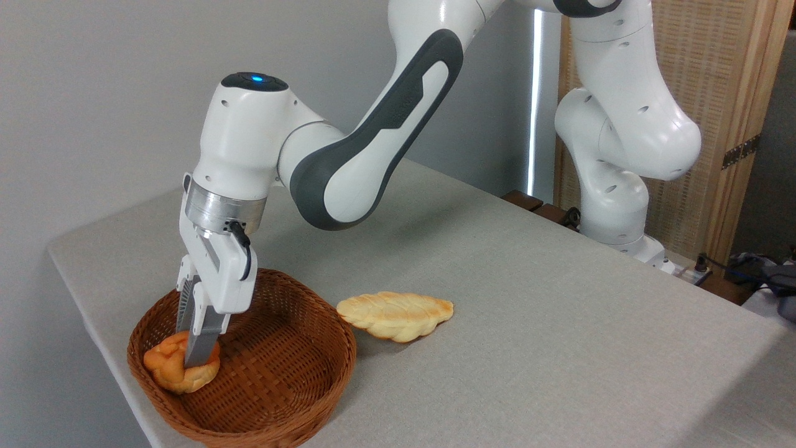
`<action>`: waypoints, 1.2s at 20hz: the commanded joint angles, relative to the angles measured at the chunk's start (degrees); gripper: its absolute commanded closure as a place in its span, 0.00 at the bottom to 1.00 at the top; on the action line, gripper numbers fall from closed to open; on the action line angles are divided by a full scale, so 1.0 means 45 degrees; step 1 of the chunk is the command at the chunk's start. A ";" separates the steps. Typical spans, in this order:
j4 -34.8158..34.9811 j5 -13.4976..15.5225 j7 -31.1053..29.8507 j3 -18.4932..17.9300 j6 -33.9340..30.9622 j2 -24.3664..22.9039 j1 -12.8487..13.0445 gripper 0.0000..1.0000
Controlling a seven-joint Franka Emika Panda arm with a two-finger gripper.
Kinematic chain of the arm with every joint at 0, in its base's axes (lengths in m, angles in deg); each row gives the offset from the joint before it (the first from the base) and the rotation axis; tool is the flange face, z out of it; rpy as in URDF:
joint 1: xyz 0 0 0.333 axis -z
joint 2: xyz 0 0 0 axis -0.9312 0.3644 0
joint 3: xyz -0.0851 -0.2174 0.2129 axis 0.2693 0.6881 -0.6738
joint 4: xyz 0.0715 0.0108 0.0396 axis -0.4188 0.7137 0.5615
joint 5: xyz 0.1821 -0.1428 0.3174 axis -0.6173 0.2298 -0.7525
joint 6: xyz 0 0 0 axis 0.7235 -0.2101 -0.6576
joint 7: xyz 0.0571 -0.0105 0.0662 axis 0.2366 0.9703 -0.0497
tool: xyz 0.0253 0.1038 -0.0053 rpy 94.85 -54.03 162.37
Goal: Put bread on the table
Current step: 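Lift the bun out of the basket and carry it over the table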
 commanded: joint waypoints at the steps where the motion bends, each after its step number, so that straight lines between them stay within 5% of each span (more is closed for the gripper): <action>1: -0.0046 -0.0072 -0.0090 0.0009 -0.0248 -0.0393 0.0008 0.66; 24: 0.0031 0.0026 0.0008 0.0048 -0.7549 -0.3752 0.0008 0.65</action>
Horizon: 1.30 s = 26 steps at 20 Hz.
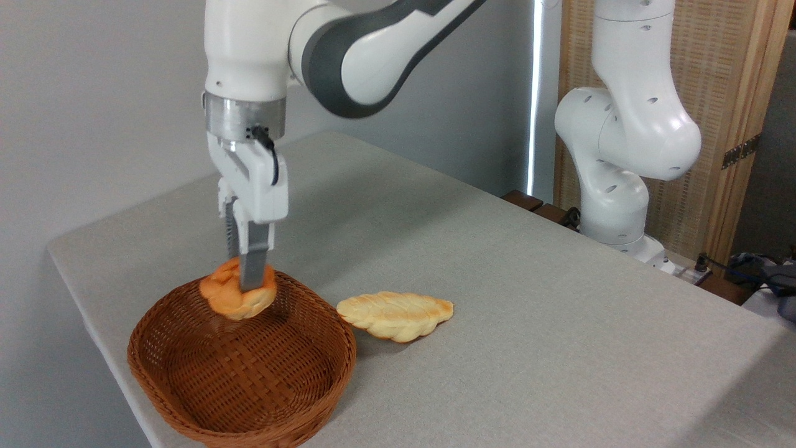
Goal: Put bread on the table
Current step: 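Lift the bun out of the basket and carry it over the table, then lower the bun onto the table beside the flat loaf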
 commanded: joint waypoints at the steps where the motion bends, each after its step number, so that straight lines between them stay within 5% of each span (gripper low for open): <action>1: 0.0114 0.0025 0.0036 0.0040 -0.1739 -0.0715 0.0024 0.65; 7: 0.0523 0.0025 0.0075 0.0118 -0.4162 -0.1749 0.0317 0.62; 17: 0.2222 0.0006 0.0055 0.0099 -0.4359 -0.2630 0.1059 0.62; 21: 0.2478 0.0006 0.0075 0.0118 -0.4320 -0.2493 0.1235 0.52; 25: 0.2478 -0.0092 0.0075 0.0118 -0.4301 -0.2182 0.1352 0.18; 26: 0.2478 -0.0092 0.0075 0.0118 -0.4301 -0.2084 0.1353 0.02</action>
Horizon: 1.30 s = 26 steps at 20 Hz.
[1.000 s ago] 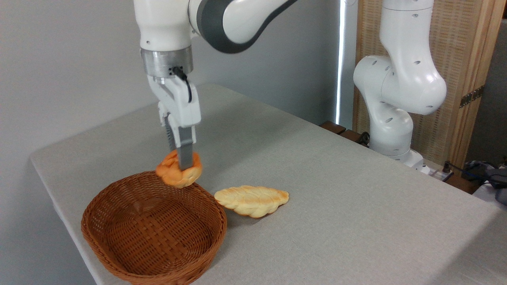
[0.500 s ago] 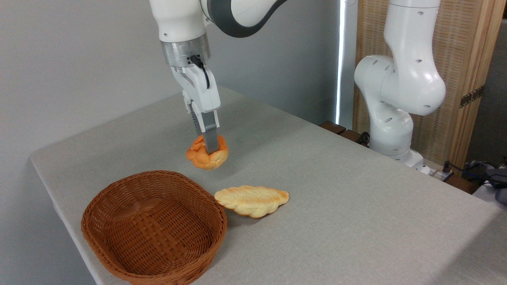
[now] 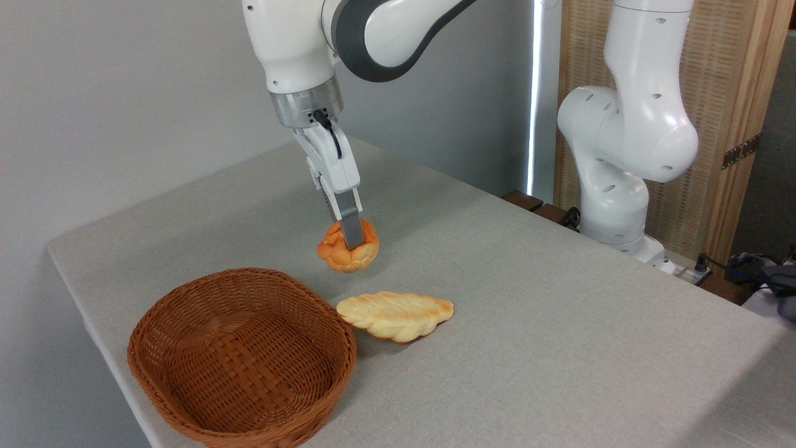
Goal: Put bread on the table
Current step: 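Lower the bun onto the table beside the flat loaf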
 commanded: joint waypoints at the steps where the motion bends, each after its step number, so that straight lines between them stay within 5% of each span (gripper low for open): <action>1: 0.0037 -0.0092 0.0089 -0.0045 -0.0002 0.0185 0.0096 0.00; 17: -0.0080 -0.0170 0.0090 -0.0064 0.0076 0.0655 0.0272 0.00; 26: -0.1544 0.0025 -0.0067 -0.0551 0.0018 0.0635 0.0077 0.00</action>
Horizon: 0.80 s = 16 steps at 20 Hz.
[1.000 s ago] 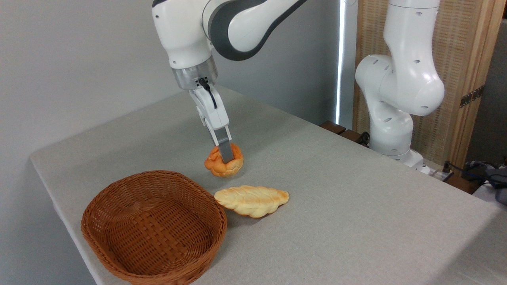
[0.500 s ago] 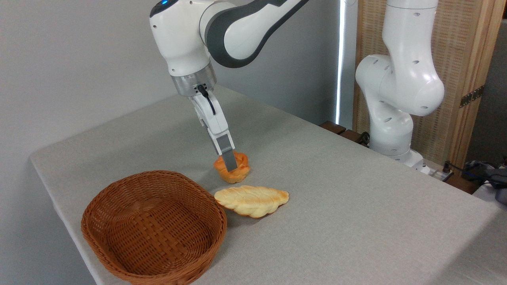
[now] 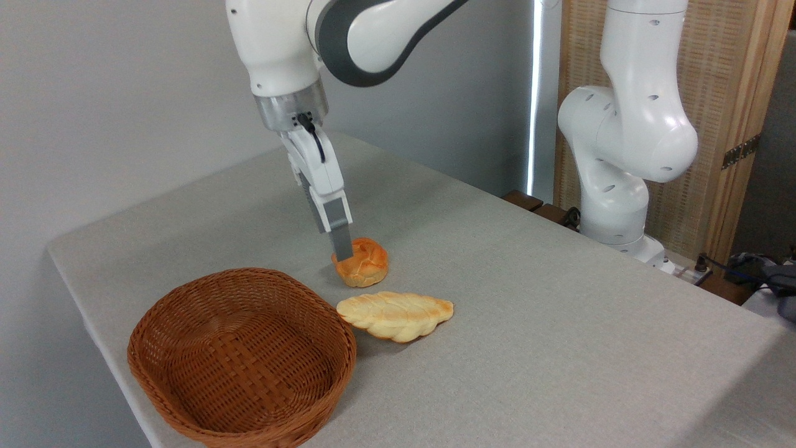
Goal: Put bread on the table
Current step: 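Open the gripper and raise it away from the bun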
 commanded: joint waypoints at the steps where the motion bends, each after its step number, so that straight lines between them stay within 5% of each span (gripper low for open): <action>1: -0.0798 0.0026 -0.0047 -0.0542 -0.0068 -0.0064 -0.0019 0.00; 16: -0.1991 0.0123 0.0011 -0.2321 0.0108 0.0776 -0.0039 0.00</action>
